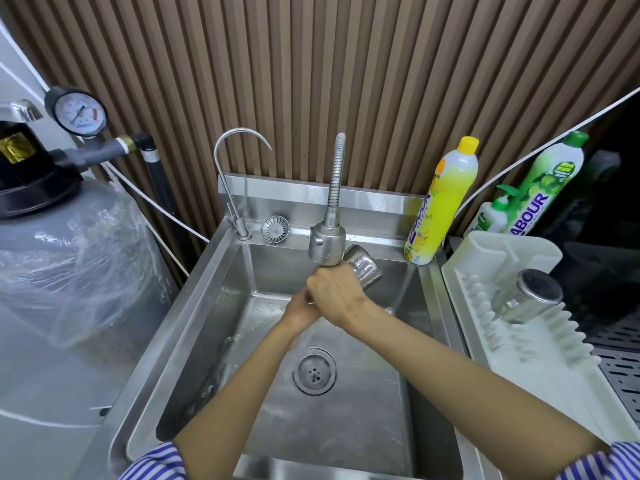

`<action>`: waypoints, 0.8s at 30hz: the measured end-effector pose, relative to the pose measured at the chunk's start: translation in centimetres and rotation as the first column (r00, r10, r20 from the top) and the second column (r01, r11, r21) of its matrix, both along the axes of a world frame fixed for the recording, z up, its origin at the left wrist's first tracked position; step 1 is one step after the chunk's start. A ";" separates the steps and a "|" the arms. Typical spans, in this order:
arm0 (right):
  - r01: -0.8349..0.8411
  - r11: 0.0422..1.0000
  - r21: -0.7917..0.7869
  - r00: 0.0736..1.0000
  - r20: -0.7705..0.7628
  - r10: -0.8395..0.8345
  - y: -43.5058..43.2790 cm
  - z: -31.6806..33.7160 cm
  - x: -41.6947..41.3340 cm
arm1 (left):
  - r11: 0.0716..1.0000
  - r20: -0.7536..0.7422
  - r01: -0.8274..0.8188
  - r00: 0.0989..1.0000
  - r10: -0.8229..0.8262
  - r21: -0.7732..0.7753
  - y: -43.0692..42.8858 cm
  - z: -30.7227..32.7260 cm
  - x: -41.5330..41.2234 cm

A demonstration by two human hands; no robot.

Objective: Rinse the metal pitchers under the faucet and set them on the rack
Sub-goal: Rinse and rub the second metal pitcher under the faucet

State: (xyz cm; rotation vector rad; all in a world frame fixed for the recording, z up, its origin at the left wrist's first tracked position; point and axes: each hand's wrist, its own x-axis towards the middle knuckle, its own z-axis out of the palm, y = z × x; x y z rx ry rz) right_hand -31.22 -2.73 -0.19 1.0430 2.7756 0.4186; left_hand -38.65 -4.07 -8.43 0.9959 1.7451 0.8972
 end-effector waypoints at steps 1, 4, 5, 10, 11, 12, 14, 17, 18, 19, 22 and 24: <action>0.009 1.000 -0.002 1.000 -0.005 -0.009 0.1 0.1 -0.1 | 1.000 0.007 -0.002 1.000 0.003 -0.007 0.1 0.0 0.0; 0.029 1.000 0.005 0.999 -0.017 -0.029 0.2 0.2 -0.2 | 1.000 0.156 -0.004 0.988 0.008 -0.024 0.2 0.2 0.0; 0.027 1.000 0.007 0.999 -0.017 -0.027 0.2 0.2 -0.1 | 0.999 0.216 0.003 0.976 0.005 -0.039 0.1 0.2 0.0; 0.104 0.989 -0.107 0.980 -0.161 -0.121 0.5 -0.6 1.0 | 0.988 0.385 0.024 0.922 0.037 -0.151 -0.4 -0.7 -0.5; 0.135 0.972 -0.191 0.948 -0.259 -0.182 0.8 -0.8 1.5 | 0.985 0.419 0.024 0.907 0.052 -0.173 -0.7 -0.9 -0.6; 0.151 0.943 -0.296 0.893 -0.369 -0.259 1.2 -1.2 2.2 | 0.982 0.435 0.028 0.899 0.057 -0.186 -0.9 -1.1 -0.9; 0.113 0.846 -0.521 0.723 -0.541 -0.430 1.8 -2.2 3.9 | 0.986 0.445 0.054 0.895 0.023 -0.159 -1.3 -1.5 -1.1; -0.015 0.717 -0.697 0.445 -0.647 -0.619 1.6 -4.2 6.2 | 0.998 0.444 0.044 0.896 -0.023 -0.037 -1.7 -1.9 -1.0; -0.072 0.682 -0.728 0.349 -0.658 -0.667 1.3 -4.7 6.8 | 1.000 0.407 0.017 0.913 -0.022 0.016 -1.6 -1.9 -0.8; -0.131 0.652 -0.747 0.266 -0.660 -0.703 1.1 -5.1 7.2 | 0.997 0.350 -0.014 0.937 -0.013 0.075 -1.5 -1.9 -0.7; -0.202 0.623 -0.756 0.167 -0.653 -0.738 0.5 -5.8 7.6 | 0.972 0.227 -0.089 0.973 0.038 0.219 -1.3 -1.6 -0.5; -0.209 0.627 -0.750 0.167 -0.660 -0.733 0.3 -5.9 7.5 | 0.942 0.163 -0.103 0.985 0.053 0.318 -1.4 -1.2 -0.4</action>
